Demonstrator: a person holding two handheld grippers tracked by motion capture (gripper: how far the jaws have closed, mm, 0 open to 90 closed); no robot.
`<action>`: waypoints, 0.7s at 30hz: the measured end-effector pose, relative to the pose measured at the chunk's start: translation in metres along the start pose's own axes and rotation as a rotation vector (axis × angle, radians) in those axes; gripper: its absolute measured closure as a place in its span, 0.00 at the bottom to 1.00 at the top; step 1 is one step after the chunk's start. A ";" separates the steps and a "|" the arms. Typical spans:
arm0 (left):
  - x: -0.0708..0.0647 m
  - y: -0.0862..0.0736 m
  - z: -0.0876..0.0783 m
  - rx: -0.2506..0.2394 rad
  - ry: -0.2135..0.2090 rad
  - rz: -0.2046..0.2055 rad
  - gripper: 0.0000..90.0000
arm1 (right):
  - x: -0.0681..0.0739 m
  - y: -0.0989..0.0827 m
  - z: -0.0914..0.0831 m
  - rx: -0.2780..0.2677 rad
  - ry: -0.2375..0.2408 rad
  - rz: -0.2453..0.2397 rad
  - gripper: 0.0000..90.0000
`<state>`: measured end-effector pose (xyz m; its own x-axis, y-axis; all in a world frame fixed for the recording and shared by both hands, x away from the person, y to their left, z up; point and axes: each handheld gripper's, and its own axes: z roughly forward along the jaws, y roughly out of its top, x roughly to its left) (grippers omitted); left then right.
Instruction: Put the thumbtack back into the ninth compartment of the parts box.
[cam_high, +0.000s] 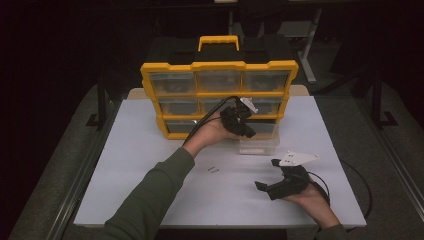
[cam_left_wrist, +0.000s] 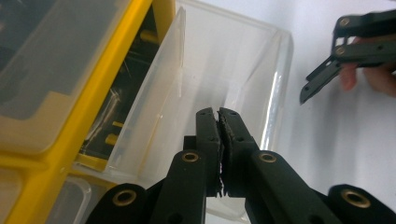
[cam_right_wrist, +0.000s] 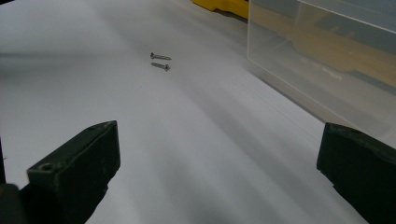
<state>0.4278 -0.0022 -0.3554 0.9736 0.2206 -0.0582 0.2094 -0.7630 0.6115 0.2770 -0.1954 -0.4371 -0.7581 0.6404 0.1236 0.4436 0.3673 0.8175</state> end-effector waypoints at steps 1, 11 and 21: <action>0.000 0.000 0.005 0.017 0.007 0.007 0.97 | 0.000 0.000 0.000 0.000 0.000 0.000 0.00; 0.001 0.000 0.005 0.017 0.016 0.001 0.93 | 0.000 0.000 0.000 0.000 0.001 0.000 0.00; 0.000 -0.003 -0.017 -0.019 0.011 -0.021 0.87 | 0.000 0.000 0.000 0.001 0.000 0.000 0.00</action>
<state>0.4260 0.0104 -0.3442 0.9680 0.2433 -0.0620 0.2277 -0.7469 0.6248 0.2771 -0.1957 -0.4372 -0.7582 0.6402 0.1232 0.4435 0.3680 0.8173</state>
